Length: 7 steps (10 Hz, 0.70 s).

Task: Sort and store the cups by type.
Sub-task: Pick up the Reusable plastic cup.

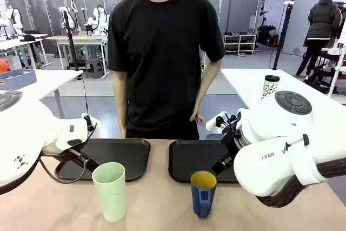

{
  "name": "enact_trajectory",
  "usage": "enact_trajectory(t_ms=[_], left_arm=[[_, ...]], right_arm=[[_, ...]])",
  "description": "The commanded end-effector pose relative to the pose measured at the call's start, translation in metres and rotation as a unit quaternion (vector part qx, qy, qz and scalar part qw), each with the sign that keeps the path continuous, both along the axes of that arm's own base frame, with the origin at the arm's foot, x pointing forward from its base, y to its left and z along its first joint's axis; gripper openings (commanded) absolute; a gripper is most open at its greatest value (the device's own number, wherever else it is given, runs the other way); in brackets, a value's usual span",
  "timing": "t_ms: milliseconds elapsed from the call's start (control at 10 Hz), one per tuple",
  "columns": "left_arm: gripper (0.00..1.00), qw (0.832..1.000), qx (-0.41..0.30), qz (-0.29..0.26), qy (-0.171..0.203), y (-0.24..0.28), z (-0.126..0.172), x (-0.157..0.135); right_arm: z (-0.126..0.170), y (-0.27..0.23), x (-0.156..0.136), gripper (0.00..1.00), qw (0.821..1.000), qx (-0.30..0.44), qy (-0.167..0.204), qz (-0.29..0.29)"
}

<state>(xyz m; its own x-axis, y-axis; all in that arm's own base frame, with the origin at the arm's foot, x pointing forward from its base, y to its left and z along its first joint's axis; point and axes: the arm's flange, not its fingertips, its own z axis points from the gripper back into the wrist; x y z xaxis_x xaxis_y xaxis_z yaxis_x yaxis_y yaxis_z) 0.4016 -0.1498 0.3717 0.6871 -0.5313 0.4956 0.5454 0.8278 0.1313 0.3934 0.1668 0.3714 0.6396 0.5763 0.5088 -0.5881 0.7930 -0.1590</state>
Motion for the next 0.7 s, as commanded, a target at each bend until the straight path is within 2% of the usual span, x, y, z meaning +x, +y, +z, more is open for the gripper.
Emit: enact_trajectory(t_ms=[0,600], left_arm=[[1.00,1.000,0.000,0.000,0.000,-0.0003,0.0000,-0.0001],[1.00,1.000,0.000,0.000,0.000,-0.0003,0.0000,-0.0001]], right_arm=[[0.0000,0.0000,0.0000,1.00,1.000,0.000,0.000,0.000],[0.0000,0.0000,0.0000,1.00,1.000,0.000,0.000,0.000]])
